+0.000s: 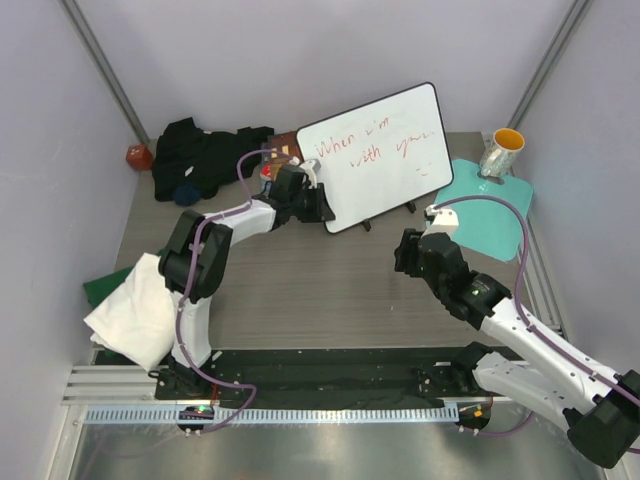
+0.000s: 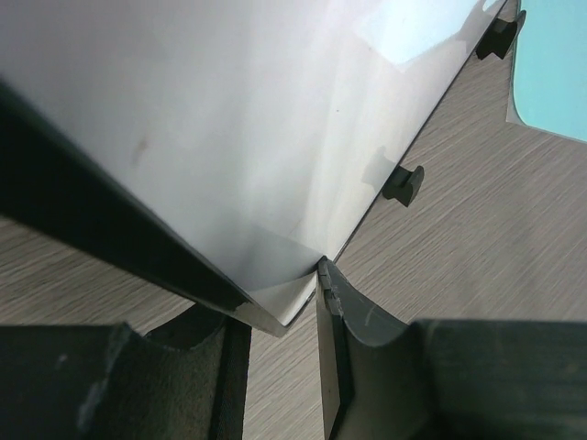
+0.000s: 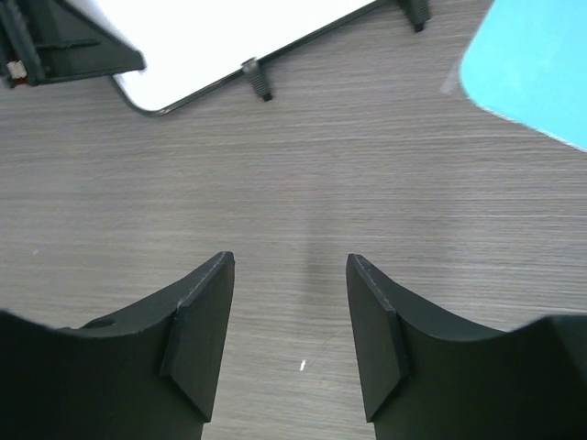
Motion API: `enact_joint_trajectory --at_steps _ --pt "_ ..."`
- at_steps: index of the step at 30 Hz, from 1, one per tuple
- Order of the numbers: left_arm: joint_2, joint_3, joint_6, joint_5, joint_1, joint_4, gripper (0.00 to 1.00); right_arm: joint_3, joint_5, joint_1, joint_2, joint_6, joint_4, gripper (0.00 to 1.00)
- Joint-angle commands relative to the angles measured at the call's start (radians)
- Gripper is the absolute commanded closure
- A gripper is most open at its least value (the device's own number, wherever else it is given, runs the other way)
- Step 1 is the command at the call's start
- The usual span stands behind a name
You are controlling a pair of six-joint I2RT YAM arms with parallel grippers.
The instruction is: Fold and stack the t-shirts
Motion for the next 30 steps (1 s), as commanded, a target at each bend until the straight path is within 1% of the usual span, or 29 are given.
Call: enact_joint_trajectory --at_steps 1,4,7,10,20,23,25,30 --pt "0.057 -0.061 0.133 -0.168 -0.023 -0.146 1.00 0.013 0.159 0.004 0.002 -0.006 0.058 0.41" --pt "0.040 -0.070 0.145 -0.194 -0.023 -0.155 1.00 0.043 0.227 0.004 0.044 -0.032 0.081 0.40" --pt "0.037 -0.059 0.168 -0.238 -0.021 -0.206 1.00 0.086 0.280 0.002 0.083 -0.052 0.089 0.40" --pt "0.031 -0.081 0.170 -0.240 -0.021 -0.224 1.00 0.113 0.310 0.000 0.101 -0.065 0.107 0.40" --pt "0.011 -0.216 0.156 -0.163 -0.026 -0.158 1.00 0.174 0.305 -0.027 0.132 -0.098 0.121 0.40" --pt "-0.003 -0.231 0.162 -0.140 -0.043 -0.155 1.00 0.179 0.296 -0.035 0.129 -0.103 0.127 0.40" --pt "-0.006 -0.233 0.171 -0.143 -0.064 -0.158 1.00 0.179 0.293 -0.038 0.130 -0.104 0.131 0.40" --pt "-0.007 -0.217 0.171 -0.155 -0.078 -0.164 1.00 0.169 0.281 -0.038 0.123 -0.101 0.131 0.39"
